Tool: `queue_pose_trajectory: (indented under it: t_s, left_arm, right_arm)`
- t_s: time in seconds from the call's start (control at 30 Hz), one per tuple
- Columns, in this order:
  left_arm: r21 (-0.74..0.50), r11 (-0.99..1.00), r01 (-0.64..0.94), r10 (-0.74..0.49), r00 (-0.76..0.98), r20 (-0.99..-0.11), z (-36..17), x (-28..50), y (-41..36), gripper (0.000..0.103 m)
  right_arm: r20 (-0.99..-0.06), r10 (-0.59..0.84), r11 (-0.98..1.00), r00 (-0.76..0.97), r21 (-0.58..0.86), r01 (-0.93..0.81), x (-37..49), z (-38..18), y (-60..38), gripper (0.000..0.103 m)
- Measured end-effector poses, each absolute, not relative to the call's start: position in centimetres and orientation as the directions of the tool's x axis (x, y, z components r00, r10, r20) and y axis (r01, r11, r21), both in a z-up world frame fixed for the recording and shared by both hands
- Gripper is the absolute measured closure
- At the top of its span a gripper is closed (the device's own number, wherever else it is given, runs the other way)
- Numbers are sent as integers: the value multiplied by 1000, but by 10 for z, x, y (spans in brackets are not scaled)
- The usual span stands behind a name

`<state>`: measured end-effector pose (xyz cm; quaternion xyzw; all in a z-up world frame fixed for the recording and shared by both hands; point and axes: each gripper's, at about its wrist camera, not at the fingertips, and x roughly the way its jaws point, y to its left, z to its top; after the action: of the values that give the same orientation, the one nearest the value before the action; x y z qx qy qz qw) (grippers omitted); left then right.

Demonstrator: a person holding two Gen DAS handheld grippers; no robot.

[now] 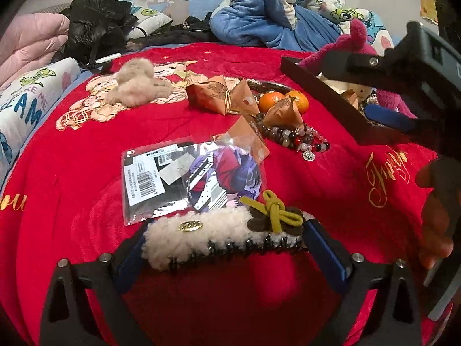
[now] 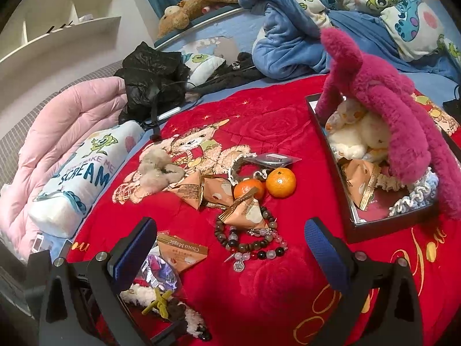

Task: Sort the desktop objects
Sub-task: 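Grasp the white fluffy hair clip with the left tool and lift it, then grasp the clear anime badge packet with the right tool while the left holds the hair clip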

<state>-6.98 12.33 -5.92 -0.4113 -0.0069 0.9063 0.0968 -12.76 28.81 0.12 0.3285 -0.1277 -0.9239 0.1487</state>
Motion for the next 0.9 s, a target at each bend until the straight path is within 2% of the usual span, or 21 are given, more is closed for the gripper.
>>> queue_pose_trajectory:
  t_s: [0.43,0.9]
  left_arm:
    - [-106,-983,-151,181,-682,-708,-44,-60,110,8]
    - [-11,-1000,1,6,-771,-637,-17,-48,59,7]
  right_arm:
    - [-578,-352,-929,-737,310,200,-125,2,281,0]
    - [-601,-366,-927,-711,306,219,-128,-5,269,0]
